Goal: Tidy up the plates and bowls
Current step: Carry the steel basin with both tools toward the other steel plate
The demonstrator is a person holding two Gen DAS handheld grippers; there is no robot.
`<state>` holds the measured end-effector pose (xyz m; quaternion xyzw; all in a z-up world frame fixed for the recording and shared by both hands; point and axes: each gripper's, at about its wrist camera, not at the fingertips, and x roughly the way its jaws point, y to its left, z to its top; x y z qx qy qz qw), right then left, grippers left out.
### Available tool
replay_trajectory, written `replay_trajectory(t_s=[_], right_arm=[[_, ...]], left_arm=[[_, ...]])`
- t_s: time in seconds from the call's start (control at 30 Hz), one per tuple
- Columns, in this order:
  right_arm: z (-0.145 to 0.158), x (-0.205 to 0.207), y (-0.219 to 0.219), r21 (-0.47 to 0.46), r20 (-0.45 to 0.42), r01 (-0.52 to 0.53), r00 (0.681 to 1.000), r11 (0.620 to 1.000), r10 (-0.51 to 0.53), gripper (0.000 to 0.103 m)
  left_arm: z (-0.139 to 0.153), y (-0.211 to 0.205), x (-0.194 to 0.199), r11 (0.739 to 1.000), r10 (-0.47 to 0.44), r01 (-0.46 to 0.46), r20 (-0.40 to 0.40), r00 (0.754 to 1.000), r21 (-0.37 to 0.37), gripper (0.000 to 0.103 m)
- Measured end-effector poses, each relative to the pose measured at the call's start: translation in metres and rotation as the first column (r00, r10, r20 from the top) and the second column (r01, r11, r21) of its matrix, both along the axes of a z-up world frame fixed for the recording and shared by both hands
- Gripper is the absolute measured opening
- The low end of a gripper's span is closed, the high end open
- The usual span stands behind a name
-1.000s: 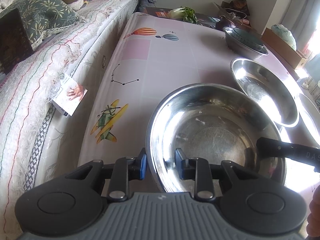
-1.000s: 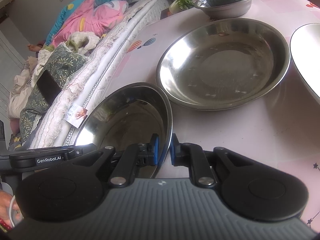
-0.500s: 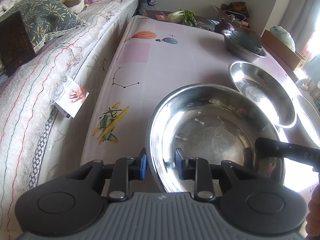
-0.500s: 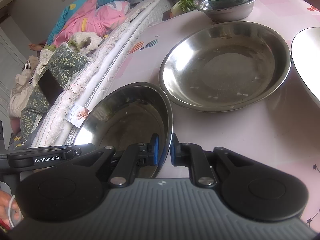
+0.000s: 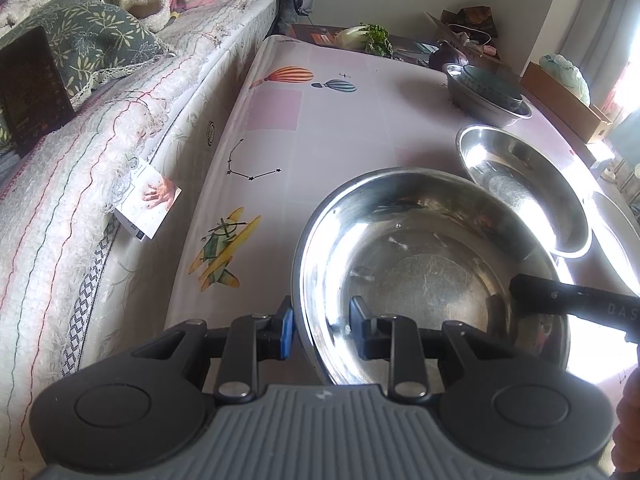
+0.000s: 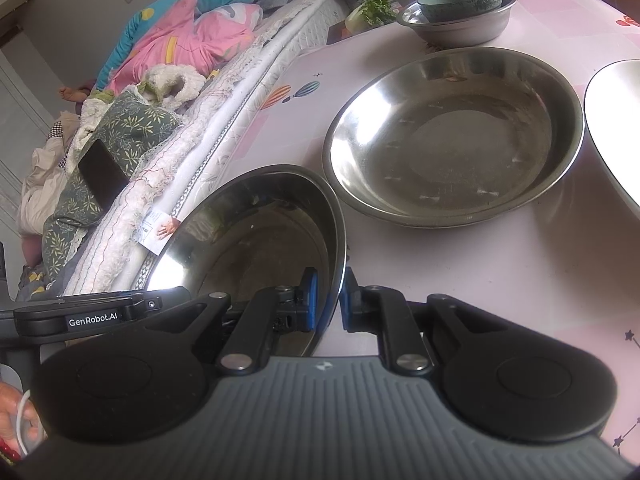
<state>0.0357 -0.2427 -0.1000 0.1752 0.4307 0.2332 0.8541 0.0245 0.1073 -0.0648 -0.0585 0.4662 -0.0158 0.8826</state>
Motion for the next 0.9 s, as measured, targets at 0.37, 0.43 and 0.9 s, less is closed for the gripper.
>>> replay_trajectory(t_s=[0.37,0.43,0.9], right_arm=[[0.0,0.0,0.0,-0.001,0.0,0.0,1.0,1.0,0.0,0.012],[0.0,0.0,0.0,0.0,0.0,0.0,1.0,1.0,0.0,0.012],[0.012,-0.003,-0.001,0.008,0.028,-0.005,1.0,1.0,0.005,0.012]], left_arm=[[0.0,0.0,-0.001,1.0,0.001,-0.001,0.0,1.0,-0.001,0.029],[0.0,0.0,0.0,1.0,0.001,-0.001,0.001,1.0,0.0,0.029],[0.01,-0.001,-0.006,1.0,0.005,-0.006,0.029,1.0,0.012,0.029]])
